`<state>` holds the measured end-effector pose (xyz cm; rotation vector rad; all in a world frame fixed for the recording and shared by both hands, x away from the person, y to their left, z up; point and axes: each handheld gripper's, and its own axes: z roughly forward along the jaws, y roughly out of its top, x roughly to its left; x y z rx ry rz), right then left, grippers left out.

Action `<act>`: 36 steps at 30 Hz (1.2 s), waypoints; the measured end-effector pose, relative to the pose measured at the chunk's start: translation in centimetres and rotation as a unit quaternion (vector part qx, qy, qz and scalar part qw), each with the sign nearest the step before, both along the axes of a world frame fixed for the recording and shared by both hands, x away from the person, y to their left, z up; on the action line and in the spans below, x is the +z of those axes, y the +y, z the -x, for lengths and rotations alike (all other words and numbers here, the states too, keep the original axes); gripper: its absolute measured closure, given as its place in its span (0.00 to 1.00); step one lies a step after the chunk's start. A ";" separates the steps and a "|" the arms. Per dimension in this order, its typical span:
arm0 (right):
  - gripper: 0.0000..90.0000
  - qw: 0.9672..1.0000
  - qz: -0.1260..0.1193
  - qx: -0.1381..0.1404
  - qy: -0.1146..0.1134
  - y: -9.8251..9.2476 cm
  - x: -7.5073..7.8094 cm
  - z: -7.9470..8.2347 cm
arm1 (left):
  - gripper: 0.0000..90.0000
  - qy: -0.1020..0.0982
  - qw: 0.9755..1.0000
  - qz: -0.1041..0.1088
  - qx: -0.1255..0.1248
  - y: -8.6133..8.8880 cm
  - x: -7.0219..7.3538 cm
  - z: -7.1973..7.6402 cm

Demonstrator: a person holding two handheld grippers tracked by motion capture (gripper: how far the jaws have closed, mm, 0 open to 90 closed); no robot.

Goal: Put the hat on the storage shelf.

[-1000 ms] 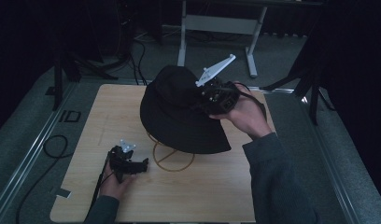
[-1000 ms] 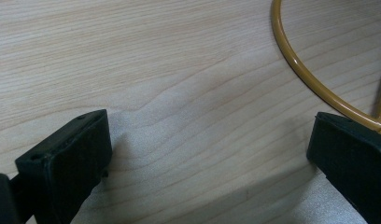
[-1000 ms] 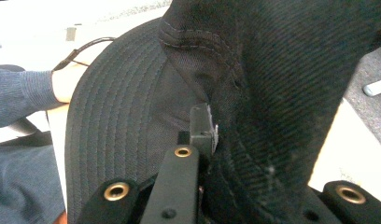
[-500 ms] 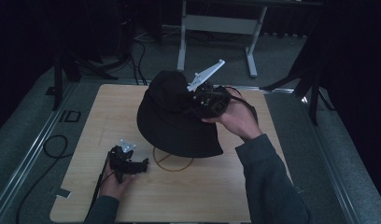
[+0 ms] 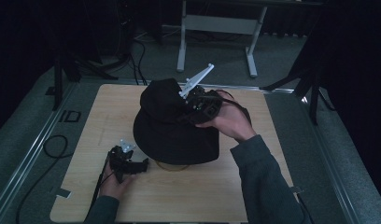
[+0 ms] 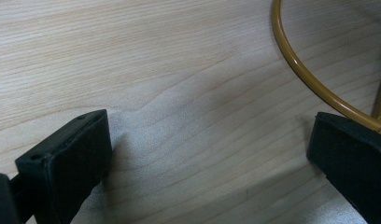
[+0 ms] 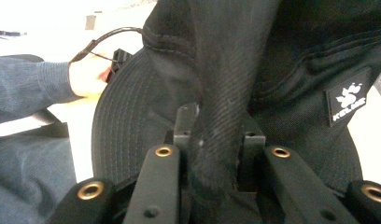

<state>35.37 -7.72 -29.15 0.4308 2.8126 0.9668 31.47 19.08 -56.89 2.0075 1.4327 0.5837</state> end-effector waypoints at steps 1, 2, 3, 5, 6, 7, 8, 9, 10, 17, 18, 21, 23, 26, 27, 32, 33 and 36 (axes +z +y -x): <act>0.82 1.000 -0.001 -0.001 0.001 0.0 0.0 0.0 | 0.00 0.000 1.000 -0.001 0.000 0.0 0.0 0.0; 0.79 1.000 -0.003 -0.005 0.000 0.1 -0.1 -0.1 | 0.00 0.000 1.000 -0.001 0.000 0.0 0.0 0.0; 0.78 1.000 -0.004 -0.009 0.001 0.1 -0.1 -0.2 | 0.00 0.000 1.000 0.000 0.000 0.0 0.0 0.0; 0.76 1.000 -0.006 -0.015 0.000 0.0 -0.1 -0.3 | 0.00 0.000 1.000 0.000 0.000 0.0 0.0 0.0; 0.75 1.000 -0.007 -0.017 0.000 0.0 -0.1 -0.4 | 0.00 0.000 1.000 0.000 0.000 0.0 0.0 0.0; 0.73 1.000 -0.008 -0.024 0.000 -0.2 -0.2 -0.4 | 0.00 0.000 1.000 0.000 0.000 0.0 0.0 0.0; 0.72 1.000 -0.007 -0.030 -0.001 -0.3 -0.2 -0.5 | 0.00 0.000 1.000 0.000 0.000 0.0 0.0 0.0; 0.71 0.999 -0.009 -0.036 0.000 -0.5 -0.3 -0.6 | 0.00 0.000 1.000 0.000 0.000 0.0 0.0 0.0; 0.68 0.999 -0.012 -0.042 0.001 -0.7 -0.3 -0.7 | 0.00 0.000 1.000 0.000 0.000 0.0 0.0 0.0; 0.55 0.997 -0.025 -0.070 0.011 -1.9 -0.6 -1.2 | 0.00 0.000 1.000 0.000 0.000 0.0 0.0 0.0; 0.53 0.997 -0.028 -0.076 0.011 -2.0 -0.6 -1.2 | 0.00 0.000 1.000 0.000 0.000 0.0 0.0 0.0; 0.47 0.994 -0.031 -0.103 0.003 -2.3 -0.5 -1.5 | 0.00 0.000 1.000 -0.001 0.000 0.0 0.0 0.0; 0.45 0.993 -0.039 -0.109 0.004 -2.6 -0.4 -1.6 | 0.00 0.000 1.000 -0.001 0.000 0.0 0.0 0.0; 0.40 0.994 -0.036 -0.103 0.009 -2.9 -0.5 -1.4 | 0.00 0.000 1.000 -0.001 0.000 0.0 0.0 0.0; 0.34 0.994 -0.033 -0.105 0.010 -3.0 -0.6 -1.3 | 0.00 0.000 1.000 -0.001 0.000 0.0 0.0 0.0; 0.21 0.992 -0.023 -0.127 0.014 -3.7 -1.4 -1.1 | 0.00 0.000 1.000 0.000 0.000 0.0 0.0 0.0; 0.19 0.992 -0.020 -0.125 0.016 -3.8 -1.6 -1.1 | 0.00 0.000 1.000 0.000 0.000 0.0 0.0 0.0; 0.17 0.992 -0.015 -0.122 0.019 -4.1 -2.0 -1.0 | 0.00 0.000 1.000 0.000 0.000 0.0 0.0 0.0</act>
